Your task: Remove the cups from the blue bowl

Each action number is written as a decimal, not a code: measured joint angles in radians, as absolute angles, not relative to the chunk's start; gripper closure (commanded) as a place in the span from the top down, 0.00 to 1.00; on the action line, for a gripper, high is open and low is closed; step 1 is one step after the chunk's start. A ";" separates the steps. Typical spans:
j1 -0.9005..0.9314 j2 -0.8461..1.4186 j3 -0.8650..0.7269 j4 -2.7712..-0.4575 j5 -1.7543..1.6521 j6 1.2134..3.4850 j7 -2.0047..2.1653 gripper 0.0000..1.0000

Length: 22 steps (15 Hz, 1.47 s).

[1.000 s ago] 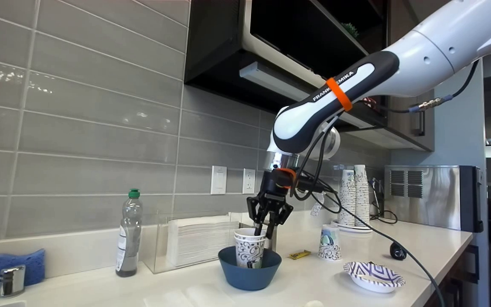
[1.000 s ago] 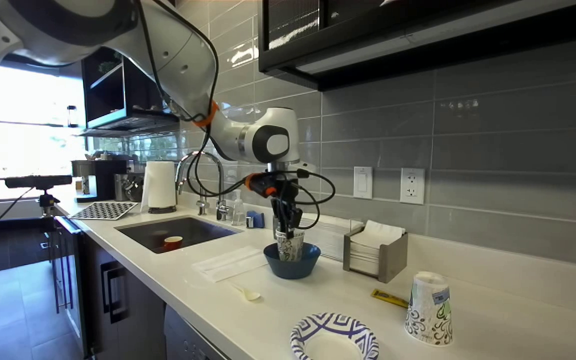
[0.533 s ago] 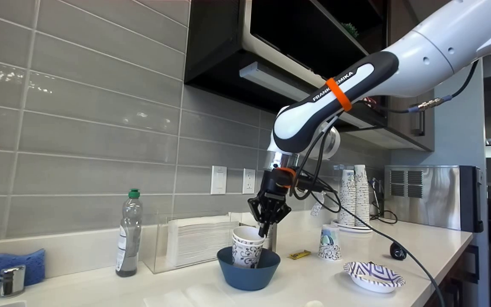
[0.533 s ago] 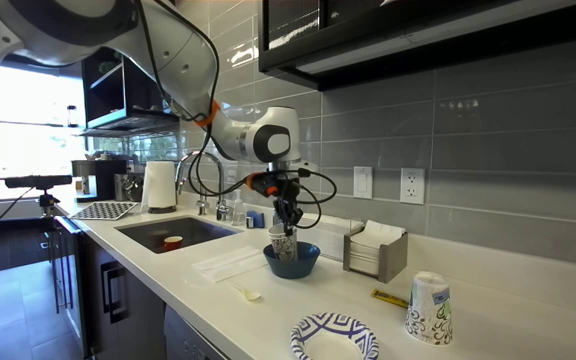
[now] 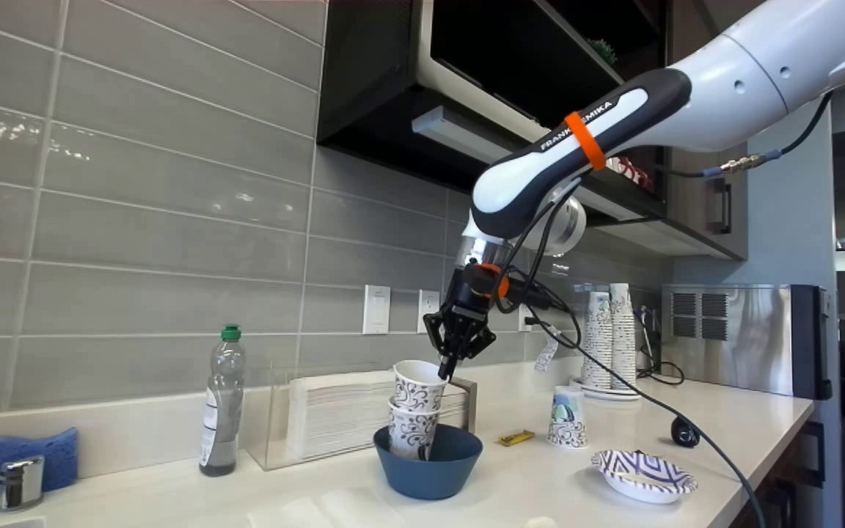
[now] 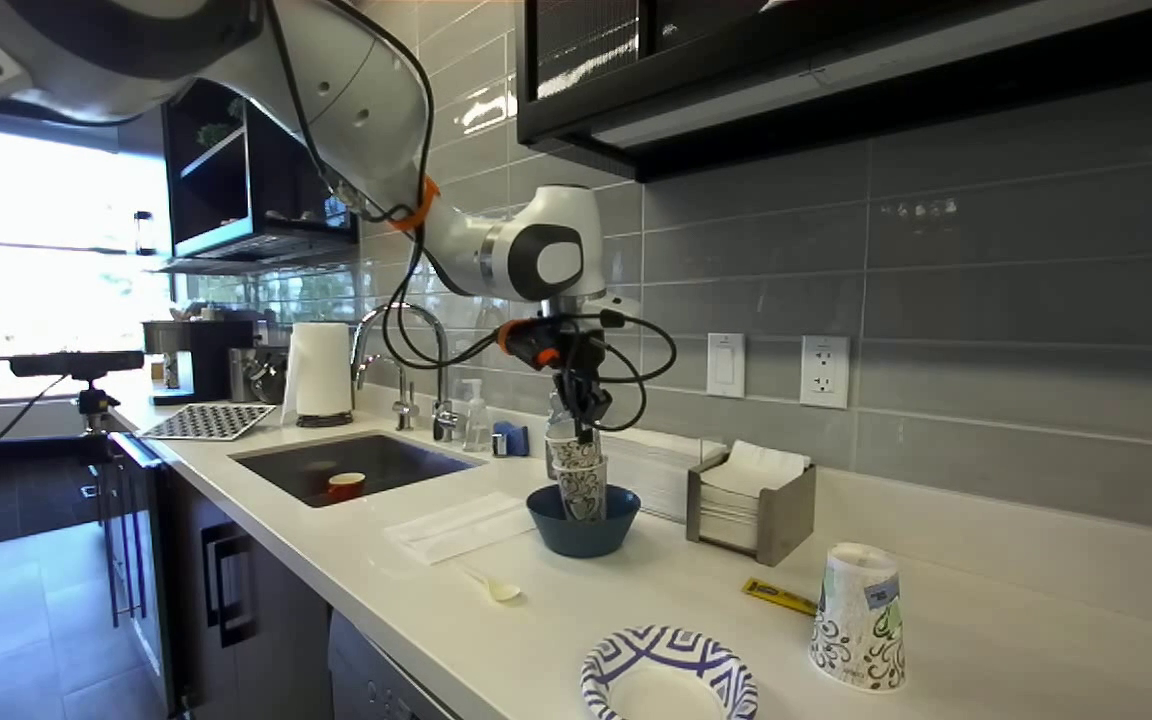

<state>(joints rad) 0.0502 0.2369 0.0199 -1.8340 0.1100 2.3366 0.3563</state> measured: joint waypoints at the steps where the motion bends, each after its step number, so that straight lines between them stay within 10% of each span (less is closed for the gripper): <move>1: 0.050 0.227 0.013 -1.832 0.110 2.337 0.361 0.01; 22: 0.016 0.017 -0.029 -1.870 0.112 2.330 0.499 0.01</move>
